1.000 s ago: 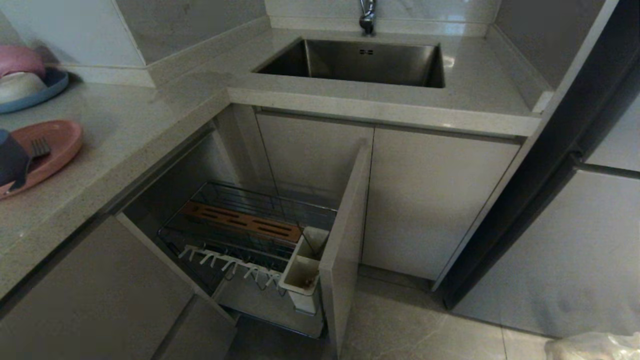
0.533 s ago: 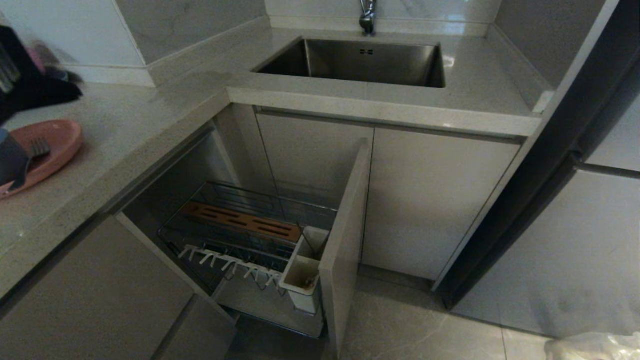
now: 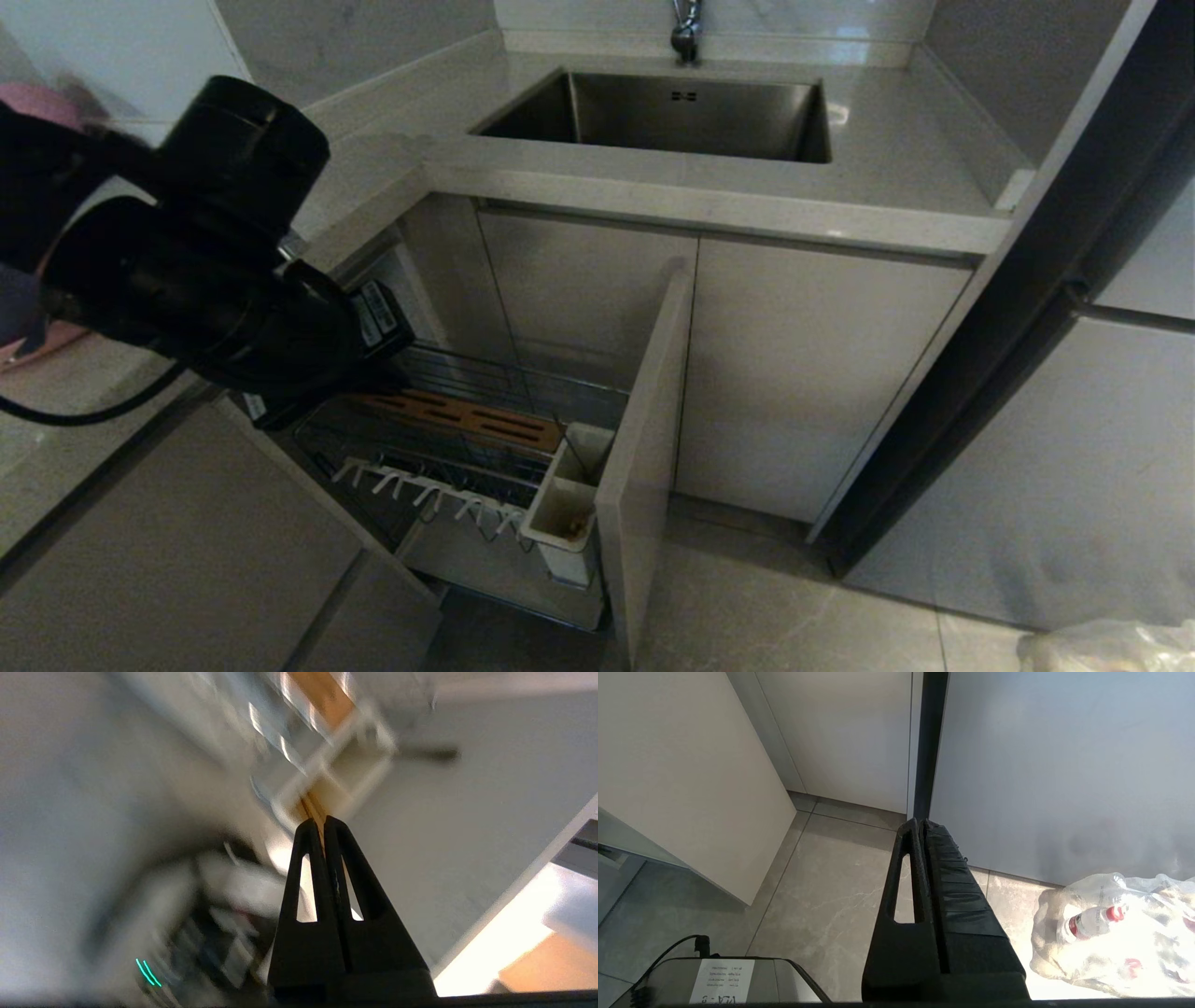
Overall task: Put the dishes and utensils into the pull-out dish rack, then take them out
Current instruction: Take the chopsticks out of the cupboard
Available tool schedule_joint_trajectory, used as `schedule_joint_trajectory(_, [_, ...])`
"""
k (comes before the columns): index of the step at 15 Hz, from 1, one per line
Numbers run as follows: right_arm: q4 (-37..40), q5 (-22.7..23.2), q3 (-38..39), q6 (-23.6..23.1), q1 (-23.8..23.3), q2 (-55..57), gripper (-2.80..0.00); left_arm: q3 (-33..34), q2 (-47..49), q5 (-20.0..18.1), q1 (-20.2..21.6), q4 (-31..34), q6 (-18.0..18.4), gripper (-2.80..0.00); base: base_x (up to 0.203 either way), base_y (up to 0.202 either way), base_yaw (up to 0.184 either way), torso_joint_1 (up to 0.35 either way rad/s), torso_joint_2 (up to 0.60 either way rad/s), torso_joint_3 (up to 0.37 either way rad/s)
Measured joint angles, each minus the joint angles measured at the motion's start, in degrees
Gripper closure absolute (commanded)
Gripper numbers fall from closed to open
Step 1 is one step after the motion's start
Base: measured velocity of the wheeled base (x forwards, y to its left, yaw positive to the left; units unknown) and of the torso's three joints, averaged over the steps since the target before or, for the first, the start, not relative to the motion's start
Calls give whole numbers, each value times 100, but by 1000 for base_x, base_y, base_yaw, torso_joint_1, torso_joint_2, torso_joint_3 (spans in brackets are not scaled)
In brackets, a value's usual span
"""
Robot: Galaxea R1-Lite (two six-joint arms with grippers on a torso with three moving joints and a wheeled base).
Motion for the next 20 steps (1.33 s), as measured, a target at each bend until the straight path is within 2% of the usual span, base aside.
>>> schedule_joint_trajectory(1, [0,0,0,-1,0,0,0,-160,207,-284,-9,292,-313,0,0,0,0,0,0,0])
schedule_joint_trajectory(3, [0,0,0,-2,0,0,0,-402,618,-956,2,823,-624,0,0,0,0,0,0,0])
schedule_joint_trajectory(4, [0,-1,0,-1,0,0,0,-450,782,-1282,16,925,-659,-280,0,0,0,0,0,0])
schedule_joint_trajectory(6, [0,0,0,-1,0,0,0,-492,1097,-1718,44,936,-673,-280,0,0,0,0,0,0])
schedule_joint_trajectory(9, [0,-2,-1,-1,0,0,0,-502,1460,-2094,52,774,-690,-280,0,0,0,0,0,0])
schedule_joint_trajectory(12, [0,0,-1,-1,0,0,0,-468,1814,-2261,34,710,-701,-280,0,0,0,0,0,0])
schedule_joint_trajectory(15, [0,0,-1,1,5,0,0,-525,2198,-2584,16,708,-702,-280,0,0,0,0,0,0])
schedule_joint_trajectory(18, [0,0,0,1,0,0,0,-599,2509,-2669,13,708,-701,-280,0,0,0,0,0,0])
schedule_joint_trajectory(20, [0,0,0,-1,0,0,0,-644,2668,-2976,11,734,-701,-280,0,0,0,0,0,0])
